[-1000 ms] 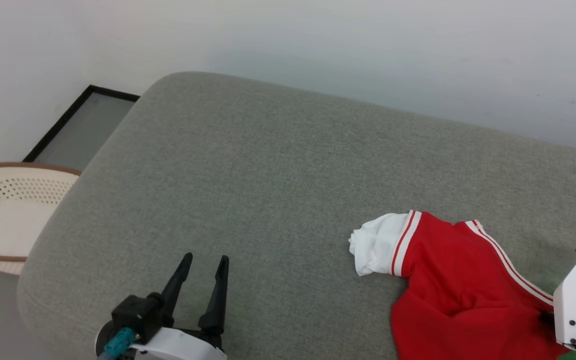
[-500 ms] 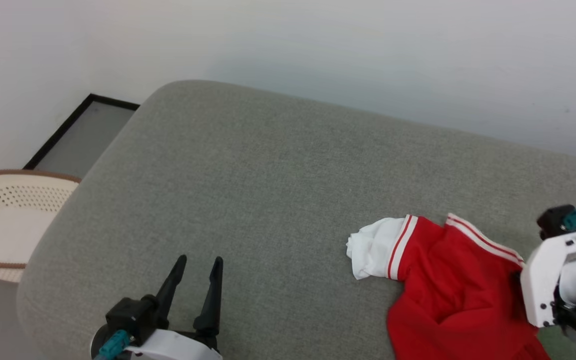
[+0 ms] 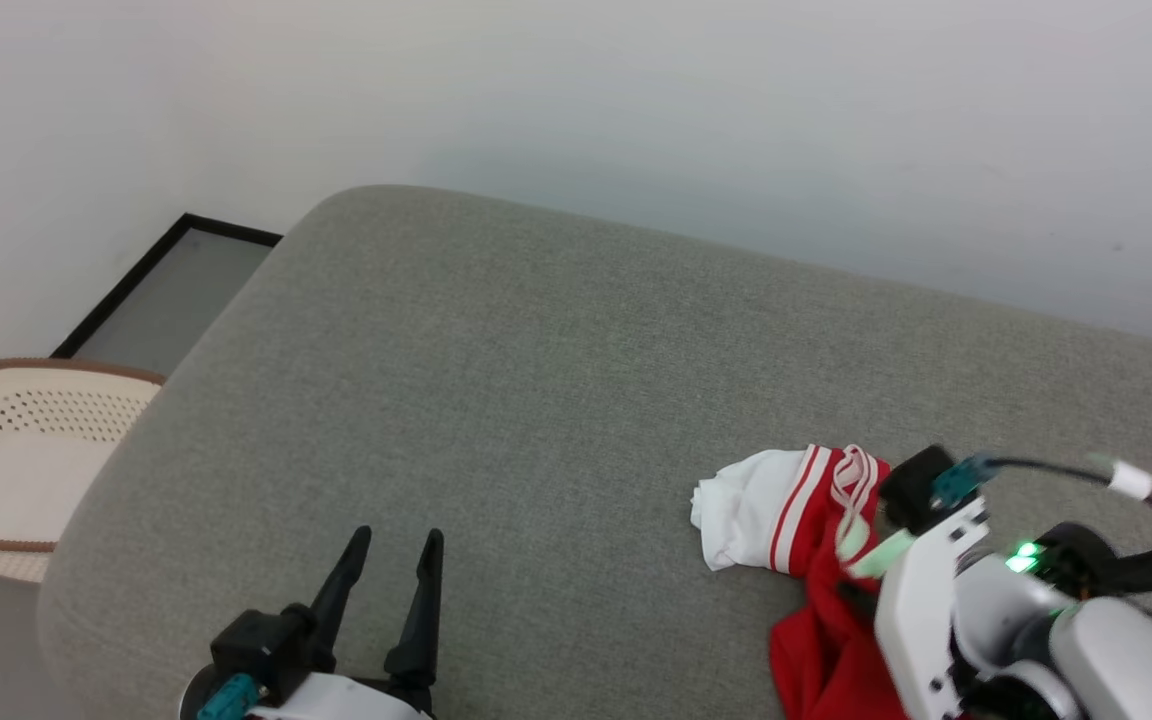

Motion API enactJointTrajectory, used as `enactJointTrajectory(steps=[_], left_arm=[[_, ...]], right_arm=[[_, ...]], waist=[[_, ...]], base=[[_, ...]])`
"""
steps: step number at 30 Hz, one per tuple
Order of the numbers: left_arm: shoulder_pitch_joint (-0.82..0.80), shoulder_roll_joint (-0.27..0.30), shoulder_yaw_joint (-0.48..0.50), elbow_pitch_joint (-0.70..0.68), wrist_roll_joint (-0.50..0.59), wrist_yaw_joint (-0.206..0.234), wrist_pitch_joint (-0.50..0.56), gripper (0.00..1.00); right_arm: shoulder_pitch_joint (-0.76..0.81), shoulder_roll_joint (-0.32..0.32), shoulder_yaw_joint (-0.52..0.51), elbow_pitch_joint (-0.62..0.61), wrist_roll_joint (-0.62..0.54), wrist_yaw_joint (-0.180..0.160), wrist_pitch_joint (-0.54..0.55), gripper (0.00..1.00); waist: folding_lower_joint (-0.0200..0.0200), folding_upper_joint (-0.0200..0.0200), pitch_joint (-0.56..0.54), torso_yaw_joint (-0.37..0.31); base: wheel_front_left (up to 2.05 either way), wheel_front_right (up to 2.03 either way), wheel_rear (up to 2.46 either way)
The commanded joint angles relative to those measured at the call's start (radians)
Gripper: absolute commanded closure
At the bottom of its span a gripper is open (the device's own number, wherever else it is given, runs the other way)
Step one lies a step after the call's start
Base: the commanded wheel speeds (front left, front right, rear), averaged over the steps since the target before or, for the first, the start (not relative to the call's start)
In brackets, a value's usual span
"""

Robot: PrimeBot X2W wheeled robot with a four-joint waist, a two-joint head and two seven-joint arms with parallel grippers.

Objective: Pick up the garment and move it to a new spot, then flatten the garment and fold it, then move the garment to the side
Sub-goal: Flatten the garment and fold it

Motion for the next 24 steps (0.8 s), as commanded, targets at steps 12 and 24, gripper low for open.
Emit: enactJointTrajectory(steps=[12,24], left_arm=[[0.007,-0.005,0.000,0.002,-0.006,-0.003,0.000,0.00],[0.018,-0.004,0.007,0.006,-0.006,-0.003,0.000,0.00]], right_arm=[[0.089,0.034,0.109,-0.030,0.002,-0.001,0.037,1.00],[0.075,0.044,0.057,0.035,-0.022,-0.001,0.010,0.00]], waist=[[0.0000,0.0000,0.007,0.016],[0.0000,0.0000,-0.012,0.000]], base=[[0.00,0.00,0.00],[0.00,0.00,0.00]])
